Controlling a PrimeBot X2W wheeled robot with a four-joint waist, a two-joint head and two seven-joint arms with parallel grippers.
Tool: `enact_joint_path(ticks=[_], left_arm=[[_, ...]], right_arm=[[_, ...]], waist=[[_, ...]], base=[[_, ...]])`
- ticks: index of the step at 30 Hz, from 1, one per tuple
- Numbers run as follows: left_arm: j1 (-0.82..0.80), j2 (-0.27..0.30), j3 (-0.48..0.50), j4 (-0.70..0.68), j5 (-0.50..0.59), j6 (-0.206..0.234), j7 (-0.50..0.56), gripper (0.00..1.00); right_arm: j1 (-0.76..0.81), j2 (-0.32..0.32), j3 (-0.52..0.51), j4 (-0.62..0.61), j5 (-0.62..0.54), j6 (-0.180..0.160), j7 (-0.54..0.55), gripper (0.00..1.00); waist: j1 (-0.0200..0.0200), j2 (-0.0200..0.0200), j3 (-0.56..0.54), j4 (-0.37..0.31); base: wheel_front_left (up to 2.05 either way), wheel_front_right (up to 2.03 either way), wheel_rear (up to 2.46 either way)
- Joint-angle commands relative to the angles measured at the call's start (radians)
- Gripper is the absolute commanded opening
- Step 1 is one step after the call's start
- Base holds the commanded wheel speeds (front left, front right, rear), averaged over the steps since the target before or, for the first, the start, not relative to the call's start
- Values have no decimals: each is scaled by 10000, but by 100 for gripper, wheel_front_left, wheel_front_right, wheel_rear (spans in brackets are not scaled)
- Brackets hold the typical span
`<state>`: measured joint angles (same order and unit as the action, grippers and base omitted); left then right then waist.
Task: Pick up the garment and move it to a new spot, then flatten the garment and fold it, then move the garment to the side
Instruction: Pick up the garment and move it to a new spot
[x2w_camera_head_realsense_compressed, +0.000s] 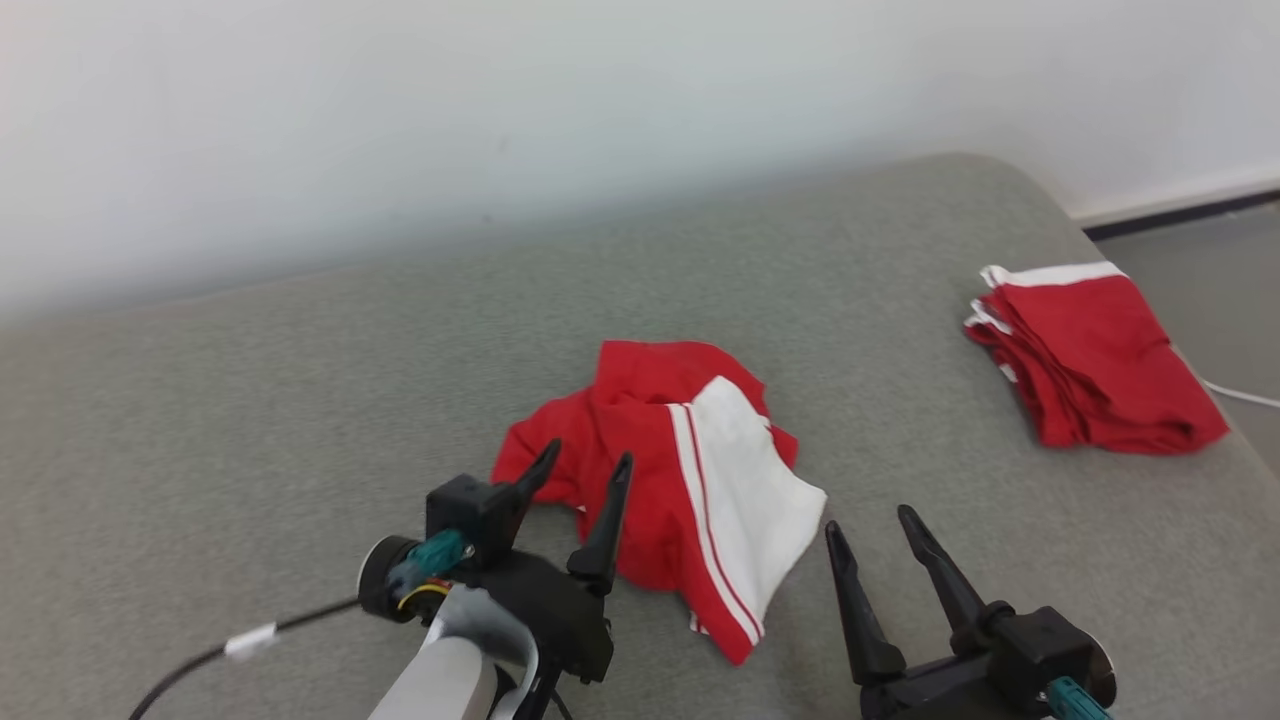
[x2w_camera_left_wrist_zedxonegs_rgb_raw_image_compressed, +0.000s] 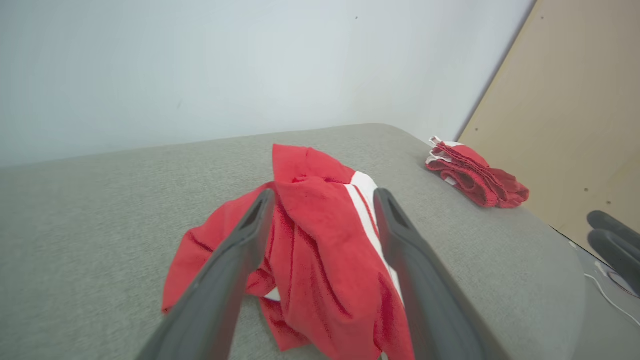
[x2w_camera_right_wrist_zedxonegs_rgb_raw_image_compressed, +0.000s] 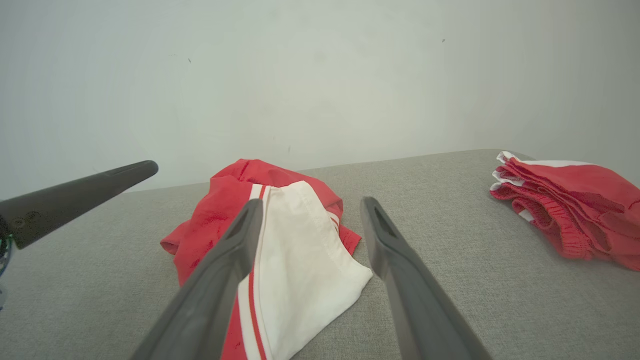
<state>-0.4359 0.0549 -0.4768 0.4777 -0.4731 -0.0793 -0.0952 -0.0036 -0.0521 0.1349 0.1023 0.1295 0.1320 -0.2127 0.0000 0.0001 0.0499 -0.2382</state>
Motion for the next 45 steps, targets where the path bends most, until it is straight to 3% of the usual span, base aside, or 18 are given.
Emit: enact_joint_path(ticks=[1,6,12,19,30,45], left_arm=[[281,52,45,-132,119,72,-290,100],[1123,335,443,-966,291,394,-1453,100],[2496,444,1856,-3043,822,940,-1698,100],[4317,215,3446,-4544,1831,792,-1700,100],[6083,62,4982,-4115,2730,444,-1703,100],[6342,-43,5300,-3671,2798,68,-1706,100]], right_arm=[[116,30,-70,-8,-43,-23,-40,100],[286,32,-342,-76,-52,-23,-19,100],[494,33,-849,-83,127,-23,-105,100],[713,26,-1219,57,58,-23,-145,100],[1192,31,-1867,455,-242,-21,-244,100],[1303,30,-1755,368,-302,-23,-59,100]], waist=[[0,-1,-376,646],[0,-1,-563,1067],[0,-1,-690,1404],[0,-1,-801,1528],[0,-1,-925,1438],[0,-1,-837,1392]], base=[[0,0,0],[0,0,0],[0,0,0],[0,0,0],[0,0,0],[0,0,0]])
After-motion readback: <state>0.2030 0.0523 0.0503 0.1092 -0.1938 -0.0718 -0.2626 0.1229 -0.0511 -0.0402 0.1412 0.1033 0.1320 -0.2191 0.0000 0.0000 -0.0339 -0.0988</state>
